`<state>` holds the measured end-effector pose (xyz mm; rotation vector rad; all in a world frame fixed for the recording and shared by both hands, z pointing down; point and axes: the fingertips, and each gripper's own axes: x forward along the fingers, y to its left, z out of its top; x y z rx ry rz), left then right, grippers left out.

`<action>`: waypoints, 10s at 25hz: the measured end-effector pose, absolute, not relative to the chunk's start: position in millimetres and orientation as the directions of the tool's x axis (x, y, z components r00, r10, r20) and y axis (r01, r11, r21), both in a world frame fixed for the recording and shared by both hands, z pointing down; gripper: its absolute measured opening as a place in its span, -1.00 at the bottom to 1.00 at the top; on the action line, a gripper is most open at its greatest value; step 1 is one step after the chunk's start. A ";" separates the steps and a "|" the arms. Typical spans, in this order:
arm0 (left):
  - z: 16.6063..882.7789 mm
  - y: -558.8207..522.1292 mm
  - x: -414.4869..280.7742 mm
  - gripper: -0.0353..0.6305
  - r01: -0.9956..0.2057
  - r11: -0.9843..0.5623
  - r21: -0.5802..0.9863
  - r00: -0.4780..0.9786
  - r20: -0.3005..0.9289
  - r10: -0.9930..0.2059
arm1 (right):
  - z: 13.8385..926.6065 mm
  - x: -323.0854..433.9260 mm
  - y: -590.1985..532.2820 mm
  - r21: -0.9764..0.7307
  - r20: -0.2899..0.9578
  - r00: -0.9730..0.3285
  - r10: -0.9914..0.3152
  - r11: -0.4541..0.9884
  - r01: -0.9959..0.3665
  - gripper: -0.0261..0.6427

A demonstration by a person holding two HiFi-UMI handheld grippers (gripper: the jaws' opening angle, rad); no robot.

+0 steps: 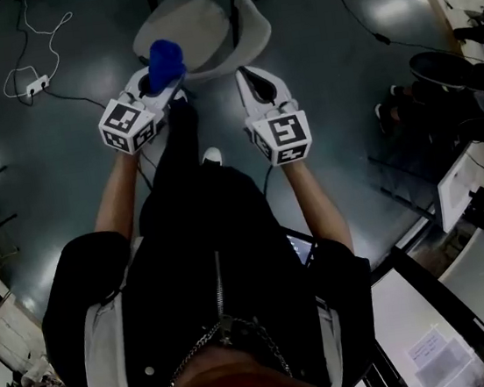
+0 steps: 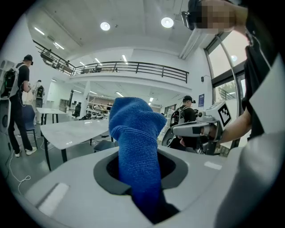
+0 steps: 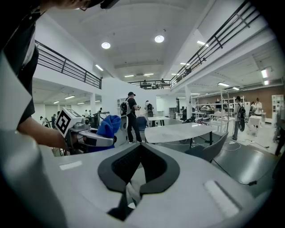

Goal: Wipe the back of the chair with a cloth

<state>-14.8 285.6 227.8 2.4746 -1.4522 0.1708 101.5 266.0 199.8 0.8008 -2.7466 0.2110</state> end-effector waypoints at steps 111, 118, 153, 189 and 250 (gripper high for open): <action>565.6 207.9 37.8 -0.60 0.376 -0.923 0.088 0.670 0.662 0.336 | 405.6 104.8 89.7 -0.101 0.764 -0.321 -0.560 0.387 -0.917 -0.91; 573.6 131.3 45.3 -0.60 0.115 -0.991 0.064 0.755 0.643 0.129 | 407.4 101.7 81.7 -0.109 0.759 -0.340 -0.555 0.406 -0.907 -0.91; 624.0 12.0 104.8 -0.60 -0.304 -0.933 0.194 0.735 0.671 -0.100 | 415.9 125.5 82.1 -0.111 0.766 -0.342 -0.545 0.412 -0.905 -0.91; 655.2 191.4 44.3 -0.60 0.150 -0.943 0.298 0.619 0.716 0.325 | 424.0 71.6 77.2 -0.144 0.773 -0.401 -0.491 0.480 -0.865 -0.91; 669.3 -94.2 66.7 -0.60 -0.672 -0.693 0.261 0.677 0.596 -0.432 | 429.5 132.6 49.2 -0.234 0.738 -0.421 -0.528 0.385 -0.893 -0.91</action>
